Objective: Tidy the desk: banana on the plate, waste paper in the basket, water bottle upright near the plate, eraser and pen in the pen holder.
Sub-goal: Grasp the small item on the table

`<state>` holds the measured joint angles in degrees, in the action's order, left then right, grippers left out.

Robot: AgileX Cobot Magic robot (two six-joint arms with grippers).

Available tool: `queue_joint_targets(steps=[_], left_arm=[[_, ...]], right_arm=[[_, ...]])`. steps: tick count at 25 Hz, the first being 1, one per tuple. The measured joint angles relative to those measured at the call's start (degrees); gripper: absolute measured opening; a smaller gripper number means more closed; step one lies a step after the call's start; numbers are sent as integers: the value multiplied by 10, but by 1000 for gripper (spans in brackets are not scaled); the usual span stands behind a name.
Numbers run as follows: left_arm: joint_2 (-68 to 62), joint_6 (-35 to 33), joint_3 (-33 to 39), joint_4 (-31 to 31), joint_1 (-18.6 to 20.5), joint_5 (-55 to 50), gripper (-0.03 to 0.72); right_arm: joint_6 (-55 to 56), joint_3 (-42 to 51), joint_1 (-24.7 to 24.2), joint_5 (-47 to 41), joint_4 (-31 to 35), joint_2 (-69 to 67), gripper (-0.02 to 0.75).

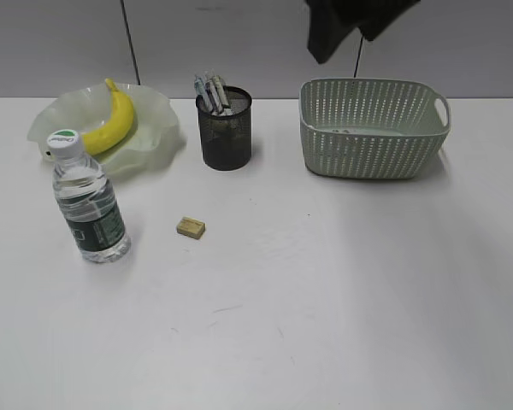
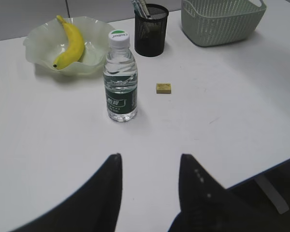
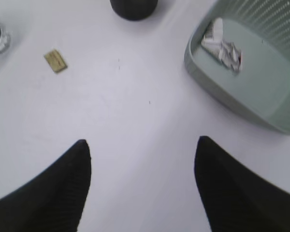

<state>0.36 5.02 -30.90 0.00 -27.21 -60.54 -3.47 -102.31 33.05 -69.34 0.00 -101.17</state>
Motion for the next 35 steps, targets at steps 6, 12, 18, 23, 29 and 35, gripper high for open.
queue_joint_targets(steps=[6, 12, 18, 23, 29, 35], left_arm=[[0, 0, 0, 0, 0, 0, 295], [0, 0, 0, 0, 0, 0, 295], [0, 0, 0, 0, 0, 0, 295], [0, 0, 0, 0, 0, 0, 295], [0, 0, 0, 0, 0, 0, 295], [-3, 0, -2, 0, 0, 5, 295]], right_arm=[[0, 230, 0, 0, -4, 159, 531], [0, 447, 0, 11, -4, 325, 531], [0, 615, 0, 37, -4, 516, 531], [0, 703, 0, 38, -4, 685, 531], [0, 721, 0, 76, -4, 871, 531], [10, 731, 0, 95, -9, 1003, 531]])
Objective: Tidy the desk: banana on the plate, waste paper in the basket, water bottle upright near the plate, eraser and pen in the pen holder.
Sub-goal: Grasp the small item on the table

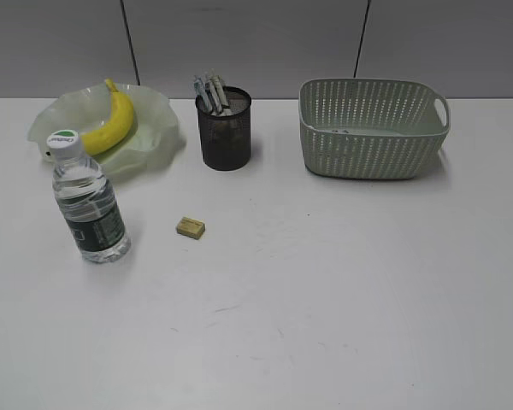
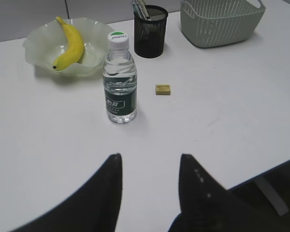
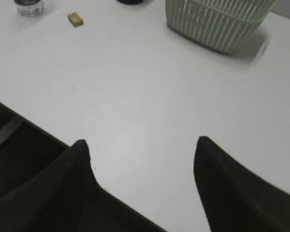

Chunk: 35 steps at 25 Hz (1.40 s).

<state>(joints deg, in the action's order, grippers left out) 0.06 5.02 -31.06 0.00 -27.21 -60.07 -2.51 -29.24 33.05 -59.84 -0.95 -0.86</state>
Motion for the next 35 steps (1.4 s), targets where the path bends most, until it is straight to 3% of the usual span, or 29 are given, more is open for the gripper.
queue_joint_targets(steps=[6, 14, 26, 35], left_arm=[[-103, 0, -16, -18, 0, 142, 295], [-407, 0, -48, -87, 0, 347, 294], [-824, -32, -330, -80, -47, 263, 301], [-1015, -41, -511, -80, -50, 128, 457]], right_arm=[[10, 1, 0, 1, -9, 13, 531], [12, 1, 0, 1, -10, 13, 531], [12, 1, 0, 1, -10, 13, 531], [12, 1, 0, 1, -10, 13, 531]])
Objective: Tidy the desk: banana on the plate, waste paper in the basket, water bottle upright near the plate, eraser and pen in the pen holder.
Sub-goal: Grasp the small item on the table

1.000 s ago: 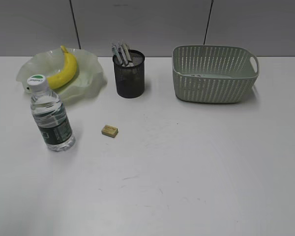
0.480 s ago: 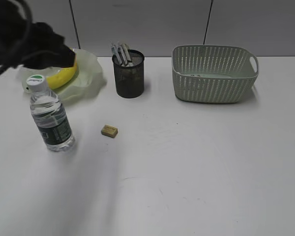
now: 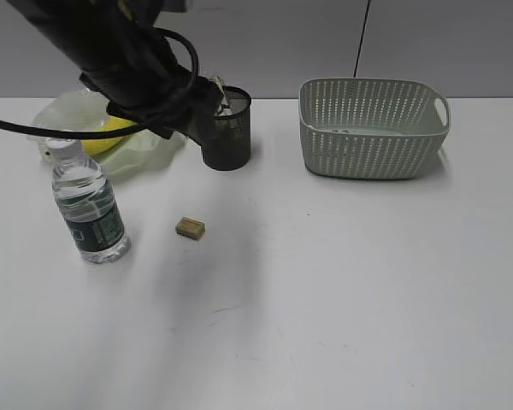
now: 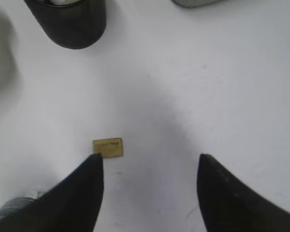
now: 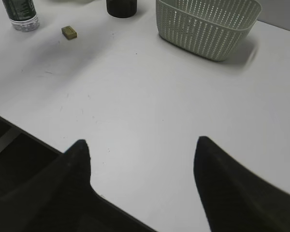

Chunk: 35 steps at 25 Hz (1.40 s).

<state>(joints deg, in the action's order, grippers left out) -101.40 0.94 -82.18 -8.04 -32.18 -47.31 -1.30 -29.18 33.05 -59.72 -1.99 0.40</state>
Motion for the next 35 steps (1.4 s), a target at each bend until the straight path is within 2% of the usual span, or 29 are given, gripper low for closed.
queue_joint_targets(steps=[5, 12, 19, 33, 35], left_arm=[[-88, -9, -81, 14, 0, -50, 475], [-197, -9, -146, 52, 0, -109, 477], [-254, -9, -155, 86, 0, -124, 479], [-295, -5, -156, 84, 0, -128, 480], [-297, 0, -156, 85, 0, -128, 459]], right_arm=[[0, 0, 0, 0, 0, 0, 531], [1, 0, 0, 0, 0, 0, 531], [1, 0, 0, 1, 0, 0, 531], [1, 0, 0, 1, -3, 0, 530], [1, 0, 0, 1, -6, 0, 530]])
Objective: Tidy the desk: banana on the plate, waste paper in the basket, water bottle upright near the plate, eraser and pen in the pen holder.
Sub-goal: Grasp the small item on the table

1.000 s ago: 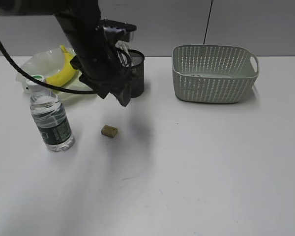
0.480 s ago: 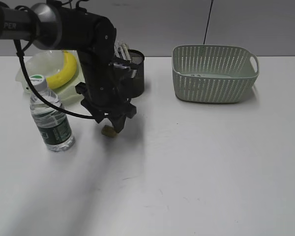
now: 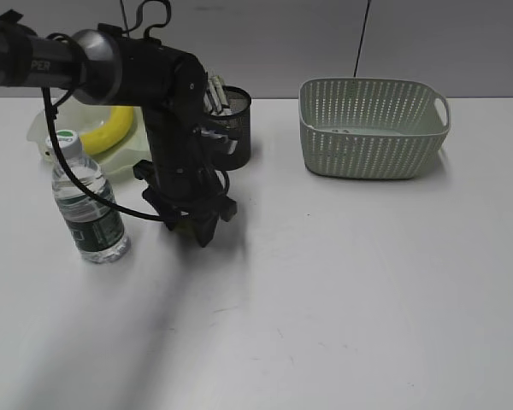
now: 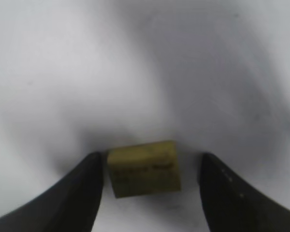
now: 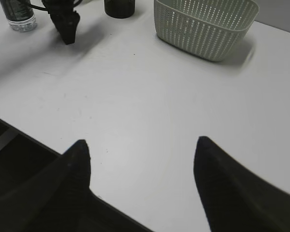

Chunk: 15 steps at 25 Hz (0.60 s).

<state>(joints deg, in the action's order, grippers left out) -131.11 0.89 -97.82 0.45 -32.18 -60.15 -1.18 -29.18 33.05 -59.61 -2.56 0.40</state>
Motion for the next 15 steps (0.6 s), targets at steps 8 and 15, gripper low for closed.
queue_joint_targets(steps=[8, 15], left_arm=[[0, 17, -2, 13, 0, -2, 283], [27, 18, -41, 6, -13, -27, 283]], right_arm=[[0, 0, 0, 0, -2, 0, 531], [0, 0, 0, 0, -3, 0, 530]])
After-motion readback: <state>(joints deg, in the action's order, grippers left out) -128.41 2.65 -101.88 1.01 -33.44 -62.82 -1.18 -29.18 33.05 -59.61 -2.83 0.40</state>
